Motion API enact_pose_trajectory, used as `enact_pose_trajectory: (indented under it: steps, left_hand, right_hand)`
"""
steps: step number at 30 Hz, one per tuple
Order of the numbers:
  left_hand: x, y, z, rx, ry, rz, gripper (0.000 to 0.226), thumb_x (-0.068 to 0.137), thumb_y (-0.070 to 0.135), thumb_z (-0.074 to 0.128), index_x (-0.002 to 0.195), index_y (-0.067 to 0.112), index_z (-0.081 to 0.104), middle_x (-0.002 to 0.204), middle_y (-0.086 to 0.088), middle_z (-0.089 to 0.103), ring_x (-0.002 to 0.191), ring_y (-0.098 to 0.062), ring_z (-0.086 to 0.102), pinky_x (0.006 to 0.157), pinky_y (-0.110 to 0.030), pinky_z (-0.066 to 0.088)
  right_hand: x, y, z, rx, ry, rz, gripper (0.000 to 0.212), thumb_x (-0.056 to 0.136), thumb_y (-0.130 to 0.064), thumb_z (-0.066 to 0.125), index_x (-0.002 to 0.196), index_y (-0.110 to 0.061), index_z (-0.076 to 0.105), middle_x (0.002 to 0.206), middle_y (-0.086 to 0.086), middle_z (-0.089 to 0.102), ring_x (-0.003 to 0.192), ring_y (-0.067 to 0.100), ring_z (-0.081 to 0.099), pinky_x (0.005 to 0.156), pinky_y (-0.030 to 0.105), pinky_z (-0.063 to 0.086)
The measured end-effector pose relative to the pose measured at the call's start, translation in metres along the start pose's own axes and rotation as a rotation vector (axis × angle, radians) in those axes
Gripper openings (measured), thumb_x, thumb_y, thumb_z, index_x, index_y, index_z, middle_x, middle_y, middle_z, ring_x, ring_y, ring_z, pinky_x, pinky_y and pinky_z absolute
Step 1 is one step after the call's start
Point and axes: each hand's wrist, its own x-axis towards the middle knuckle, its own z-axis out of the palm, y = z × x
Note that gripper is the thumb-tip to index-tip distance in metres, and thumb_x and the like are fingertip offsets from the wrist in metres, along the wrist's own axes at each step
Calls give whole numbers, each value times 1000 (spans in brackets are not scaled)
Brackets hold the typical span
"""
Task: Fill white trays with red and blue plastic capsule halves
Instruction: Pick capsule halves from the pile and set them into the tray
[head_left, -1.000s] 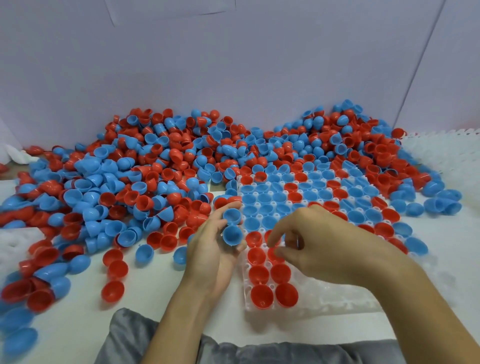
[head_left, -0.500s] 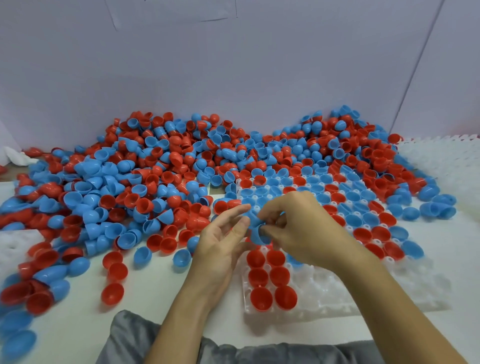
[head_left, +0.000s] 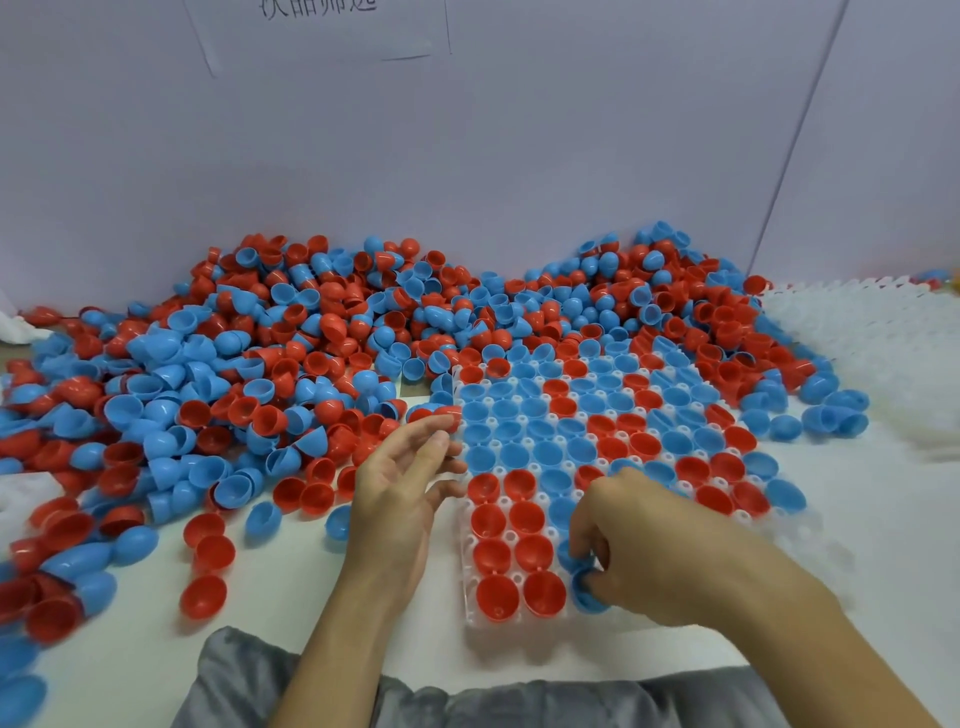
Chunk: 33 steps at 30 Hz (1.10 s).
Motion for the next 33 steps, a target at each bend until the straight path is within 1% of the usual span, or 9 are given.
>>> enact_pose_trajectory:
  steps: [4, 9, 13, 17, 20, 22, 25, 29, 33]
  left_hand:
    - [2, -1, -3, 152, 41, 39, 19, 98, 4, 57, 102, 12, 74, 80, -1, 71, 73, -12, 65, 59, -21, 52]
    - [7, -9, -2, 714, 108, 179, 18, 98, 12, 61, 99, 29, 67, 94, 10, 69, 87, -7, 63, 70, -8, 47]
    - [12, -19, 3, 973, 115, 118, 22, 103, 16, 50, 120, 14, 64, 104, 6, 65, 90, -4, 59, 65, -9, 44]
    - [21, -22, 10, 989, 132, 22, 27, 104, 13, 48, 125, 9, 64, 110, 0, 69, 95, -10, 64, 76, -19, 51]
    - [28, -22, 14, 972, 163, -20, 24, 102, 11, 52, 121, 8, 68, 102, -1, 71, 90, -11, 66, 73, -22, 53]
    - [33, -20, 16, 970, 170, -38, 23, 101, 11, 54, 118, 7, 69, 97, 0, 72, 86, -11, 67, 70, -22, 54]
    - [39, -17, 19, 988, 165, -81, 23, 100, 8, 52, 114, 8, 70, 96, -3, 73, 90, -19, 69, 82, -37, 58]
    - [42, -14, 19, 1047, 149, -64, 28, 99, 2, 47, 101, 6, 75, 91, -4, 73, 84, -20, 67, 68, -29, 53]
    - [42, -6, 18, 1127, 140, -42, 30, 101, 2, 41, 96, -3, 70, 91, -17, 71, 87, -32, 68, 77, -48, 57]
  right_hand:
    - [1, -2, 4, -52, 12, 6, 17, 84, -24, 73, 98, -14, 72, 90, 3, 71, 75, 20, 71, 63, 33, 60]
    - [-5, 7, -3, 80, -36, -12, 23, 90, -23, 70, 112, -29, 70, 86, -15, 62, 73, 10, 65, 69, 29, 60]
    - [-4, 8, -1, 89, -10, -8, 22, 90, -28, 70, 112, -32, 69, 85, -18, 54, 73, 8, 63, 68, 28, 59]
    - [1, 8, 7, 78, -10, 5, 20, 89, -22, 70, 108, -24, 73, 91, -9, 67, 72, 12, 67, 67, 29, 61]
    - [6, 5, 10, 79, -7, 22, 18, 85, -15, 68, 102, -9, 70, 96, 11, 72, 80, 29, 70, 71, 43, 62]
    - [9, 4, 9, 67, 0, 24, 17, 85, -13, 66, 100, -6, 70, 97, 14, 71, 79, 31, 69, 69, 42, 62]
    - [10, 4, 7, 43, 8, 25, 11, 86, -12, 66, 94, -7, 72, 93, 9, 69, 70, 24, 69, 62, 37, 62]
    - [11, 4, 8, 67, -10, 33, 15, 86, -12, 67, 99, -6, 71, 96, 11, 72, 82, 29, 71, 71, 46, 62]
    - [7, 10, 3, 78, -30, 12, 20, 88, -21, 72, 107, -18, 71, 92, -8, 68, 76, 15, 68, 73, 37, 62]
